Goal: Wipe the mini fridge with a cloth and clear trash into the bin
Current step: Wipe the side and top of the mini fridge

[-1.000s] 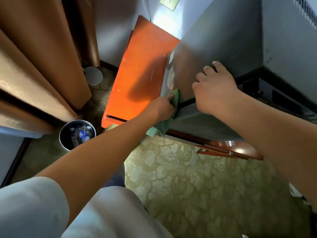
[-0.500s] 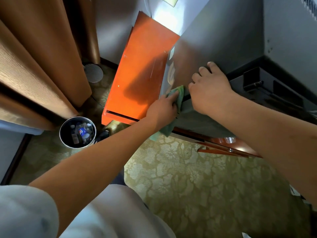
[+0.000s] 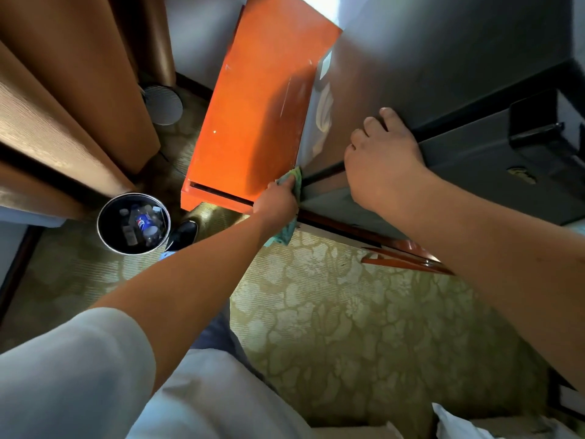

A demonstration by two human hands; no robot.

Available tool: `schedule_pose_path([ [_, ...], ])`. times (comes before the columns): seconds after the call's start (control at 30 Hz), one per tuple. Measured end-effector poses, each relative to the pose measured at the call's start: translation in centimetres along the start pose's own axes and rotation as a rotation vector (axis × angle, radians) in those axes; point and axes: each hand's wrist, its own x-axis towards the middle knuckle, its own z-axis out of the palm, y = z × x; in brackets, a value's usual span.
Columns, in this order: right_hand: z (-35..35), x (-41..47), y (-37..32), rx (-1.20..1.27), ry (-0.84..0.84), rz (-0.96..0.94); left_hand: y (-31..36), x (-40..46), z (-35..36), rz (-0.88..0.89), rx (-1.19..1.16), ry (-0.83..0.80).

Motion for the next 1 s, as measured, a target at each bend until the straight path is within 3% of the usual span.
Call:
schedule_pose_path([
  [0.13, -0.5, -0.3, 0.4, 0.009, -0.018, 0.003, 0.9, -1.3, -1.0, 0.043, -0.057, -0.014],
  [0.37, -1.5, -0.2, 2.2, 0.017, -0.024, 0.041, 6.4, -3.6, -5.4, 0.309, -0.184, 0.150],
  [0.43, -1.6, 0.1, 2.0, 0.016, -0.032, 0.031, 6.5, -2.5, -5.8, 0.283, -0.226, 0.092],
  [0.7, -1.0, 1.3, 0.6, 0.056, -0.080, -0.014, 3.3, 0.9, -6.3, -0.088, -0.143, -0.282],
  [0.9, -1.0, 1.9, 0.8, 0.083, -0.068, -0.022, 6.7, 1.0, -9.1, 0.074, -0.235, -0.218],
  [1.0, -1.2, 2.7, 0.4, 0.086, -0.085, -0.030, 6.7, 3.1, -8.9, 0.016, -0.201, -0.216],
])
